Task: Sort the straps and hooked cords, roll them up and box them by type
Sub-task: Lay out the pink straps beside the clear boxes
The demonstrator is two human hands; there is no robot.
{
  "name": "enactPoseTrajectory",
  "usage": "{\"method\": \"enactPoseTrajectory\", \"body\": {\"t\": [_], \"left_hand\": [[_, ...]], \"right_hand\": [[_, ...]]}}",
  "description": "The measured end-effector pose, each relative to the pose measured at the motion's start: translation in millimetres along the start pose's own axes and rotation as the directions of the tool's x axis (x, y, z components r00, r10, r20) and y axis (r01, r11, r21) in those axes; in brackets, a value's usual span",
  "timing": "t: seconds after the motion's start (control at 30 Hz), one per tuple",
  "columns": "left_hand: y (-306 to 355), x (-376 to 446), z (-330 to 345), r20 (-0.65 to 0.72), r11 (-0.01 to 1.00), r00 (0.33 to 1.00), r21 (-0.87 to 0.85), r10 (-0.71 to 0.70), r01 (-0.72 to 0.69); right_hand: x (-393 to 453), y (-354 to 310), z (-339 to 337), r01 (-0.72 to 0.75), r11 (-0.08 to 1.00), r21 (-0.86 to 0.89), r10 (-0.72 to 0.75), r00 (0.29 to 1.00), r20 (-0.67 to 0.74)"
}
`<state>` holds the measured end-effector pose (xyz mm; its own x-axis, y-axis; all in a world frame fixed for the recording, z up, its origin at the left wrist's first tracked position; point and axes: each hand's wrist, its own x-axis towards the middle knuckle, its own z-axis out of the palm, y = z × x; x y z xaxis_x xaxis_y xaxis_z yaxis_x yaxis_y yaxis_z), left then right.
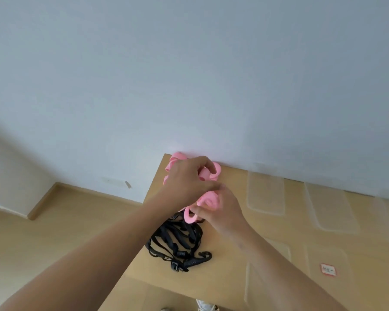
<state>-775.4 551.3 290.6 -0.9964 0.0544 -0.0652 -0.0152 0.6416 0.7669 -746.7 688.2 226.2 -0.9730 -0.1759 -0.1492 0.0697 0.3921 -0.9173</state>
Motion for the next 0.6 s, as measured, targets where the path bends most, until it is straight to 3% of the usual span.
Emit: {"method": "enactPoseTrajectory", "body": {"t": [0.17, 0.4, 0.6], "left_hand": [[19, -6, -8, 0.015, 0.973, 1.000, -0.231, 0.008, -0.004], [34, -14, -20, 0.100, 0.903, 0.995, -0.429, 0.012, 0.032], [27, -15, -19, 0.113, 0.860, 0.993, -0.504, -0.018, 0.073]], "right_hand": [[-18, -3, -12, -0.063, 0.996, 0.067, 0.062, 0.998, 0.017], [-37, -4, -20, -0.068, 0.985, 0.157, 0.071, 0.997, -0.017], [-62, -3, -33, -0.148, 0.925, 0.350, 0.115, 0.987, 0.112]]}}
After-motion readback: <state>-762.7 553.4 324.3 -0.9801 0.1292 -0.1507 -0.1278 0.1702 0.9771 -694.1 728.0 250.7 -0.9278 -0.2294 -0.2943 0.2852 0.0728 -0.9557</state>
